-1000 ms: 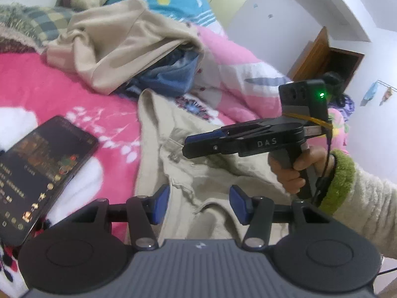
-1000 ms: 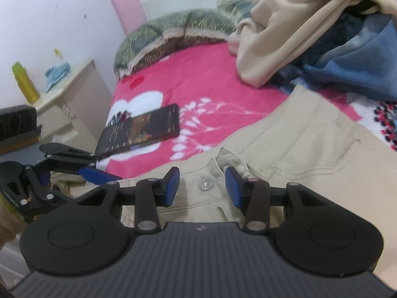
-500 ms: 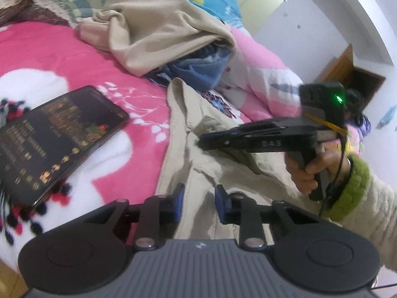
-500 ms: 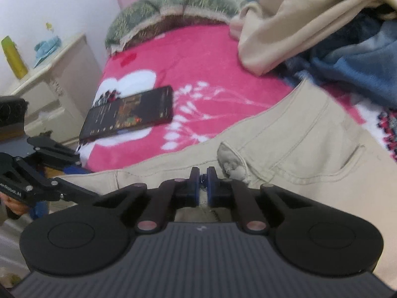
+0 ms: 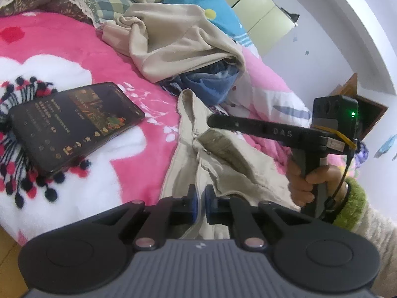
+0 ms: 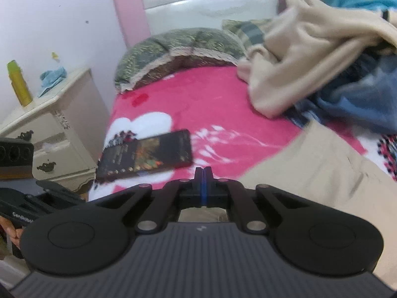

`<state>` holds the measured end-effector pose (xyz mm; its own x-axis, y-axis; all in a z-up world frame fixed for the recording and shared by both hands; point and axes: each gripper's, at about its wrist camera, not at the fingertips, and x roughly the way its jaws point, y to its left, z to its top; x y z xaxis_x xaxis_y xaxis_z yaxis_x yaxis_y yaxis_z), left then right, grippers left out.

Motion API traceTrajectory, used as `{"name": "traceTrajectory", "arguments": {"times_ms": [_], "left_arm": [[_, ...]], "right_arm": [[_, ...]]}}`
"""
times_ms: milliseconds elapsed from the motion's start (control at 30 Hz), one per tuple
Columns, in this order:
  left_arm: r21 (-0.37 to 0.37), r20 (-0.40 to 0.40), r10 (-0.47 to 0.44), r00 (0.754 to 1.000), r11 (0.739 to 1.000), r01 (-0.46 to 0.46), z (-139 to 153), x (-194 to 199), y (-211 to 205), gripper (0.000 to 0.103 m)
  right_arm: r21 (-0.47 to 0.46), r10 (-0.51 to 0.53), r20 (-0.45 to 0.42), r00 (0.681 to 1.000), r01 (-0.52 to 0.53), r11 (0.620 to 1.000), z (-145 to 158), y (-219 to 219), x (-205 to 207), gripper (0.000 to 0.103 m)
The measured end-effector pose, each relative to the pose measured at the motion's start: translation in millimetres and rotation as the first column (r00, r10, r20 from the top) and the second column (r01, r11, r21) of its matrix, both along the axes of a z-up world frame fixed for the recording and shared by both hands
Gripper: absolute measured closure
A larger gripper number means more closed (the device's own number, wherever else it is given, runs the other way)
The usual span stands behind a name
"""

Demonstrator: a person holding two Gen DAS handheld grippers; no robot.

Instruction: Fold clothes

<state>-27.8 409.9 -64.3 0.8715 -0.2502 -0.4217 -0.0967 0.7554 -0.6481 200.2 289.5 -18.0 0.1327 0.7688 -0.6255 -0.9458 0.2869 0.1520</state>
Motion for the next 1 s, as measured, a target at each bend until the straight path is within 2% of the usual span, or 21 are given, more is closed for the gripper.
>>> {"name": "traceTrajectory", "arguments": {"times_ms": [133,233,300,367,500,633,733,867,933,1000], "left_arm": [[-0.018,-0.015,-0.010,1.000,1.000,0.010,-5,-2,3,0.095],[-0.040,-0.002,-0.049,0.999,0.998,0.049,-5,0,5,0.083],[-0.047,0.003,-0.073,0.997,0.996,0.073,-4,4,6,0.072],[-0.051,0.005,-0.098,0.995,0.994,0.098,-3,11,6,0.062],[-0.060,0.004,-0.140,0.990,0.988,0.140,-2,34,6,0.050],[-0.077,-0.012,-0.144,0.990,0.987,0.143,-6,56,6,0.050],[-0.079,-0.017,-0.142,0.990,0.987,0.140,-8,68,6,0.054],[-0.049,-0.018,-0.138,0.990,0.989,0.137,-8,73,3,0.072],[-0.022,-0.014,-0.134,0.991,0.991,0.134,-8,73,0,0.080],[0.006,-0.009,-0.131,0.991,0.991,0.131,-7,73,-3,0.085]], "right_arm": [[-0.056,0.014,-0.001,1.000,-0.014,0.998,0,3,-2,0.101],[-0.110,-0.010,-0.037,0.999,0.006,0.994,-4,-12,4,0.100],[-0.143,-0.029,-0.062,0.998,0.020,0.990,-8,-22,9,0.092],[-0.178,-0.052,-0.076,0.996,0.037,0.983,-13,-30,13,0.074],[-0.219,-0.065,-0.101,0.993,0.041,0.975,-23,-32,21,0.063],[-0.203,-0.053,-0.103,0.993,0.031,0.979,-25,-27,28,0.058],[-0.208,-0.036,-0.154,0.987,0.003,0.978,-32,-21,41,0.049],[-0.209,-0.003,-0.237,0.972,-0.047,0.977,-42,-15,53,0.038],[-0.218,0.014,-0.243,0.970,-0.069,0.973,-43,-11,52,0.036],[-0.238,0.049,-0.218,0.975,-0.102,0.966,-41,-8,45,0.045]]}}
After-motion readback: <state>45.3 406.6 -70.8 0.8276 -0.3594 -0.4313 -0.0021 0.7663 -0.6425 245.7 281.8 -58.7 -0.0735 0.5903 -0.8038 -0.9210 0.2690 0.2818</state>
